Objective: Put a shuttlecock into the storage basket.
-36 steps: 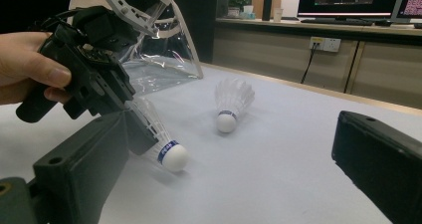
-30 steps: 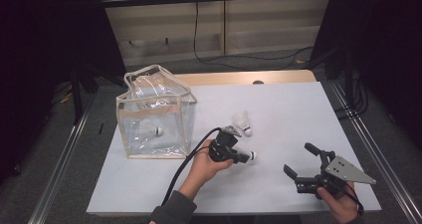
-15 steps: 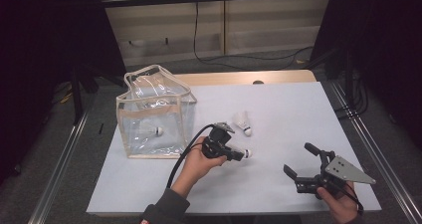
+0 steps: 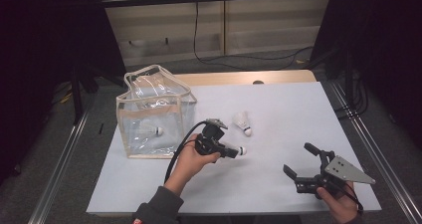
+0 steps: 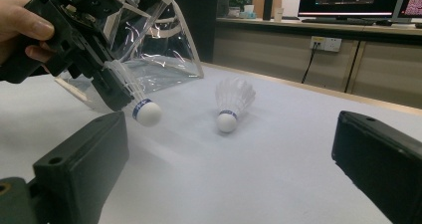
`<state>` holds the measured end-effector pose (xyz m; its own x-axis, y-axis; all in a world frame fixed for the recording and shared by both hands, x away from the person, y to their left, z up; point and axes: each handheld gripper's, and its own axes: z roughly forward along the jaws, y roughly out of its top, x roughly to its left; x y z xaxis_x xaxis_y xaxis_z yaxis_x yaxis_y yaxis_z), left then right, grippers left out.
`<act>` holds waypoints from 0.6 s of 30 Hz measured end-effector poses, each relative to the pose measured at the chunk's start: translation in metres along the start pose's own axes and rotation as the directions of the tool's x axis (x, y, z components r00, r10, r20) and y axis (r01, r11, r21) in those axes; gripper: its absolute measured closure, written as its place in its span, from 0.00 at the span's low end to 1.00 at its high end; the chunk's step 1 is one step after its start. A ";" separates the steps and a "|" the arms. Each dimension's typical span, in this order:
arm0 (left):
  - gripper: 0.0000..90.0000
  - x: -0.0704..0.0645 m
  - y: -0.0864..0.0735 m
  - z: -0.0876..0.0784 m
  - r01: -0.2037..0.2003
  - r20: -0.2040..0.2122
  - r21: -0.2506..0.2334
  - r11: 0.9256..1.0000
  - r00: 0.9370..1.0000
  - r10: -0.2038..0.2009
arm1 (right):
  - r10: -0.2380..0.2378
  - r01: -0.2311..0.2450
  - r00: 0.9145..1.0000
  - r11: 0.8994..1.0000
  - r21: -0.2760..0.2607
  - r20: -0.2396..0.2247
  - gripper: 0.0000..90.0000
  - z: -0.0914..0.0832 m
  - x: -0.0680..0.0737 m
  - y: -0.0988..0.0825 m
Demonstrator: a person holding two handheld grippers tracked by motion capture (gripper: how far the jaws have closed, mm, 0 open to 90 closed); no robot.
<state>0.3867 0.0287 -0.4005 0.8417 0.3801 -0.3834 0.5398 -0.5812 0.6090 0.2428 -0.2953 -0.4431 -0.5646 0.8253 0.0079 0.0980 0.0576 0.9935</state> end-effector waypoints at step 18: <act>0.98 0.001 0.005 -0.021 0.003 -0.012 0.016 1.000 1.000 -0.003 | 0.000 0.000 1.000 1.000 0.001 0.001 0.01 0.000 0.000 0.000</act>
<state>0.3901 0.0411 -0.3827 0.8401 0.3905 -0.3764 0.5423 -0.5914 0.5969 0.2428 -0.2952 -0.4431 -0.5641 0.8256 0.0081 0.0991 0.0579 0.9934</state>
